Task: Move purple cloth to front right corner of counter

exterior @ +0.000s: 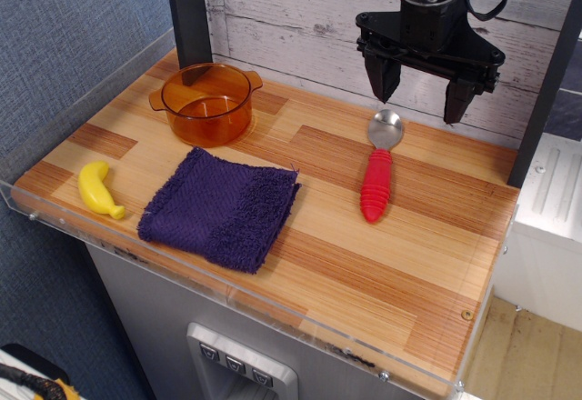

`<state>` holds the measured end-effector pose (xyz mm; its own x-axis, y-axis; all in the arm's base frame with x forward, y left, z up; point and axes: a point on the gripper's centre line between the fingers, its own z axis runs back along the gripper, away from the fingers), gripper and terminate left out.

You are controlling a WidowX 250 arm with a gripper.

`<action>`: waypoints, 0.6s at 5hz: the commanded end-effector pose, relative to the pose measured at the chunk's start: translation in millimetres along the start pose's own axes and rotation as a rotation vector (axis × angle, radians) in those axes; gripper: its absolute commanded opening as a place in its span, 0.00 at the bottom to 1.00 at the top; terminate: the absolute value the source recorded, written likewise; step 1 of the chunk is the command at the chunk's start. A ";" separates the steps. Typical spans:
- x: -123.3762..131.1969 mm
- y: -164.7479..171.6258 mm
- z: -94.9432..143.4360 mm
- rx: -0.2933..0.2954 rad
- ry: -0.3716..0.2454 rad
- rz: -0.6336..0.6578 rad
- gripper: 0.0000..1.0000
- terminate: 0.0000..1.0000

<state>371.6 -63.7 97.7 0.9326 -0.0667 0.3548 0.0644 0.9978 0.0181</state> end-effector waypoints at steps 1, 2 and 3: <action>0.0 0.0 0.0 0.000 0.000 0.000 1.00 0.00; -8.9 6.1 0.9 0.002 0.027 0.000 1.00 0.00; -21.3 6.5 1.3 -0.002 0.052 -0.009 1.00 0.00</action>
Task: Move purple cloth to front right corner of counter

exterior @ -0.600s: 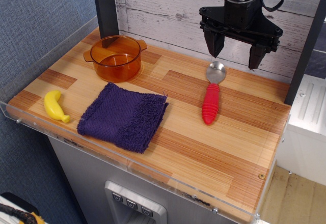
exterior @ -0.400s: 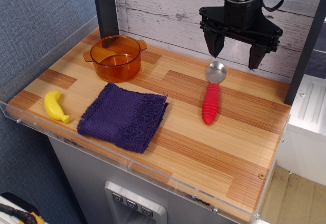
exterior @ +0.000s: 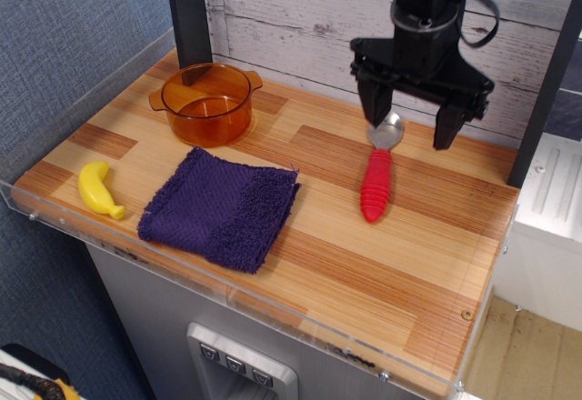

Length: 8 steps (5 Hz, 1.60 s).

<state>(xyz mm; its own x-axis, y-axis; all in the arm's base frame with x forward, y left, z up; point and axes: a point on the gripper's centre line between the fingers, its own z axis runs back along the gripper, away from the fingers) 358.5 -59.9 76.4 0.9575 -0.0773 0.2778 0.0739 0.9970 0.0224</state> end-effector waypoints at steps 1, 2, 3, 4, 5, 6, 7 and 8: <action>-27.6 13.8 12.2 -0.046 0.064 -0.014 1.00 0.00; -53.4 28.7 7.7 -0.035 0.132 -0.015 1.00 0.00; -80.5 46.2 4.3 0.008 0.173 0.026 1.00 0.00; -96.4 63.2 10.9 0.051 0.185 0.063 1.00 0.00; -107.3 77.8 18.4 0.073 0.184 0.082 1.00 0.00; -116.2 96.7 17.8 0.086 0.194 0.134 1.00 0.00; -117.3 107.5 4.7 0.080 0.190 0.122 1.00 0.00; -114.5 111.9 -15.4 0.069 0.163 0.067 1.00 0.00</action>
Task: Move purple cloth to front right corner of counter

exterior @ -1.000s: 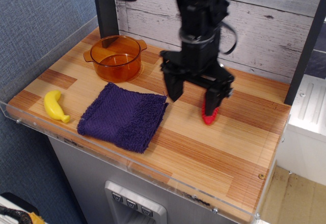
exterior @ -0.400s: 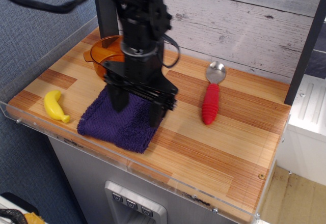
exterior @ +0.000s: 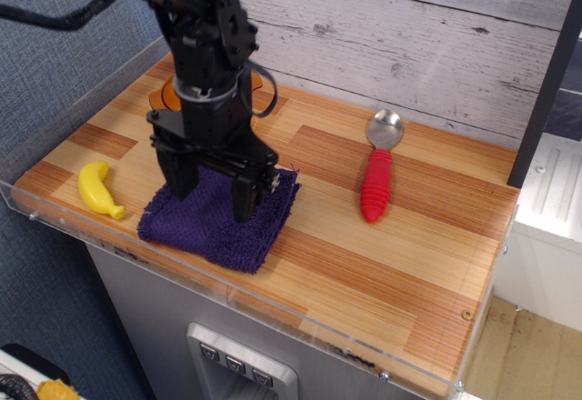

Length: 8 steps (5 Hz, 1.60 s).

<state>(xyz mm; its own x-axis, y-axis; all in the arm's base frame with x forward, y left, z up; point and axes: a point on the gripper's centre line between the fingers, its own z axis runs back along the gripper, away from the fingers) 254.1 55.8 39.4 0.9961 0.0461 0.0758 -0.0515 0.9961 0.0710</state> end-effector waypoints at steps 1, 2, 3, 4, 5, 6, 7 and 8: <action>10.6 2.5 -16.5 -0.029 -0.109 -0.056 1.00 0.00; 9.6 -2.5 -21.9 -0.034 -0.087 -0.072 1.00 0.00; 7.1 -11.9 -22.7 -0.045 -0.058 -0.110 1.00 0.00; 8.0 -27.6 -20.9 -0.043 -0.037 -0.151 1.00 0.00; 5.4 -40.4 -20.4 -0.043 -0.027 -0.169 1.00 0.00; 2.9 -53.0 -15.3 -0.037 -0.037 -0.176 1.00 0.00; -3.7 -64.3 -7.6 -0.036 -0.037 -0.194 1.00 0.00; -11.9 -73.8 -5.4 -0.044 -0.042 -0.203 1.00 0.00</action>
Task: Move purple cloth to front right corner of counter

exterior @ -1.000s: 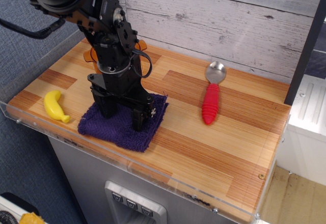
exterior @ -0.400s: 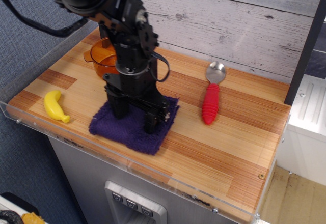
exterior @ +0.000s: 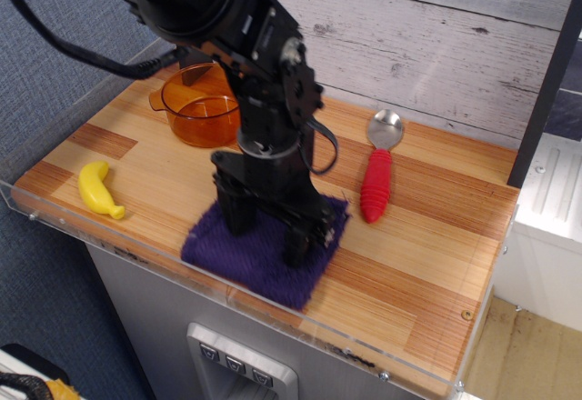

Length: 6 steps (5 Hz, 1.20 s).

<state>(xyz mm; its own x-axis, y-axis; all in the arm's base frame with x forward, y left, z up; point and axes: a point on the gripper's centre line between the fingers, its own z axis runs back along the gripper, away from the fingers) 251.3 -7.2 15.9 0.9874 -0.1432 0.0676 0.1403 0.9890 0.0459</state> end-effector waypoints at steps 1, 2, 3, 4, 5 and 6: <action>8.2 -28.4 10.7 -0.044 -0.075 -0.023 1.00 0.00; 25.0 -57.0 16.1 -0.061 -0.118 -0.053 1.00 0.00; 28.9 -81.4 13.5 -0.079 -0.093 -0.118 1.00 0.00; 28.1 -96.9 13.1 -0.075 -0.074 -0.134 1.00 0.00; 25.1 -101.3 14.9 -0.071 -0.064 -0.123 1.00 0.00; 24.3 -105.4 14.9 -0.076 -0.059 -0.125 1.00 0.00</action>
<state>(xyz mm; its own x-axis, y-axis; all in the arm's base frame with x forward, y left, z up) 258.5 -109.4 17.5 0.9625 -0.2546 0.0940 0.2569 0.9663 -0.0134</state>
